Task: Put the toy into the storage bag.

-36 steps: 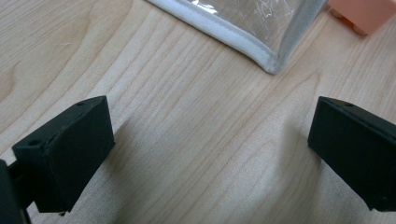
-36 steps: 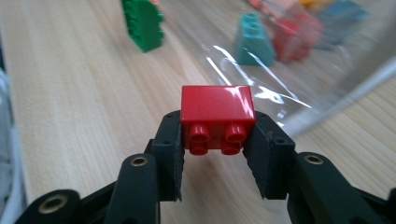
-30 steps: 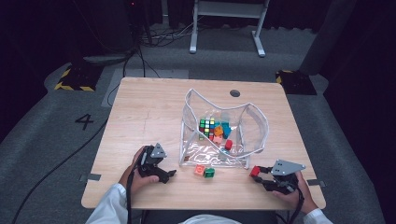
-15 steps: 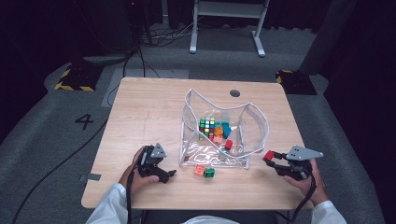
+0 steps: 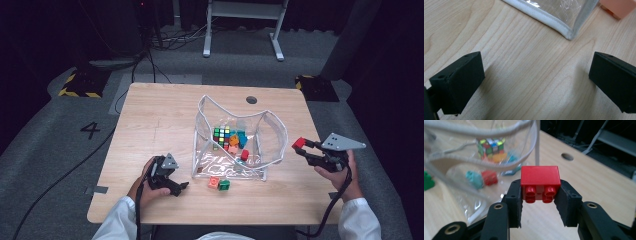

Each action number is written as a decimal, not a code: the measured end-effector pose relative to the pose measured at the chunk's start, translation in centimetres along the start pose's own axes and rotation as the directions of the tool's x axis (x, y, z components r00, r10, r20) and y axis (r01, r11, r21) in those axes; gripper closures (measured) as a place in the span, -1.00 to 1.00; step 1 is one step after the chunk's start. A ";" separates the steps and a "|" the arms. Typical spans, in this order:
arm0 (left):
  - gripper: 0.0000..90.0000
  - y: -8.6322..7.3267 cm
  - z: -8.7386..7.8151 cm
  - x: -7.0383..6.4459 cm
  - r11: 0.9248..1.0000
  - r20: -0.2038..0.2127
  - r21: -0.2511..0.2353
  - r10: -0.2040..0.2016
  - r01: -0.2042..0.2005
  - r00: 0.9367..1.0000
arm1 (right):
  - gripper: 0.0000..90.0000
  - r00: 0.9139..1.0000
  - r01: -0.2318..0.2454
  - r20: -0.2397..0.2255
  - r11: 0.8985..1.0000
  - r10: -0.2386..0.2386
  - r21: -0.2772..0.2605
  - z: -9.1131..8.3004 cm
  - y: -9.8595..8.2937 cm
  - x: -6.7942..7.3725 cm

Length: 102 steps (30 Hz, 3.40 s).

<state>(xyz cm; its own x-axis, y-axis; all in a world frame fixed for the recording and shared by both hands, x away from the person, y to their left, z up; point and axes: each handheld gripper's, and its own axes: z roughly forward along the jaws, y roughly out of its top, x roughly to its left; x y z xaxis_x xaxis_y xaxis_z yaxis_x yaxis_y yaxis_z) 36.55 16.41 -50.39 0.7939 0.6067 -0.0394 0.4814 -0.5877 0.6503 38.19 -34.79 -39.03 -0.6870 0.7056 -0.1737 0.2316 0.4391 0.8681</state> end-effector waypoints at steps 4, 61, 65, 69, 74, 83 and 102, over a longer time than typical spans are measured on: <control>-1.00 0.0 0.0 0.0 1.000 0.001 0.000 -0.001 0.001 1.000 | 0.31 1.000 0.004 -0.002 1.000 -0.004 -0.027 0.0 1.8 -0.7; -1.00 0.0 0.0 0.0 1.000 -0.005 -0.001 0.002 -0.002 1.000 | 0.31 0.888 0.422 -0.318 0.862 -0.331 0.282 11.0 13.0 6.3; -1.00 0.0 0.0 0.0 1.000 -0.005 0.000 0.002 -0.002 1.000 | 0.31 0.896 0.416 -0.313 0.846 -0.317 0.333 11.7 12.7 5.8; -1.00 0.0 0.0 0.0 1.000 -0.005 0.001 0.003 -0.003 1.000 | 0.31 0.898 0.414 -0.321 0.821 -0.299 0.393 12.0 12.3 5.6; -1.00 0.0 0.0 0.0 1.000 -0.005 0.000 0.003 -0.003 1.000 | 0.31 0.894 0.430 -0.330 0.786 -0.302 0.444 11.6 11.8 4.7; -1.00 0.0 0.0 0.0 1.000 -0.005 0.000 0.002 -0.002 1.000 | 0.31 0.902 0.412 -0.326 0.796 -0.285 0.444 10.0 10.9 3.6; -1.00 0.0 0.0 0.0 1.000 -0.005 0.000 0.003 -0.003 1.000 | -0.14 0.933 0.326 -0.244 0.909 -0.265 0.259 6.4 10.9 3.8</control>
<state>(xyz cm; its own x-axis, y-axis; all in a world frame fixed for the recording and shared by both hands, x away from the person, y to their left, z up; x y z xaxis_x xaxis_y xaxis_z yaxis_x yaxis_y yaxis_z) 36.55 16.42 -50.37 0.7935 0.6076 -0.0339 0.4792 -0.5894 0.6504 42.55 -23.78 -33.23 -0.8705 0.4061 -0.2781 0.1651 0.7731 0.6124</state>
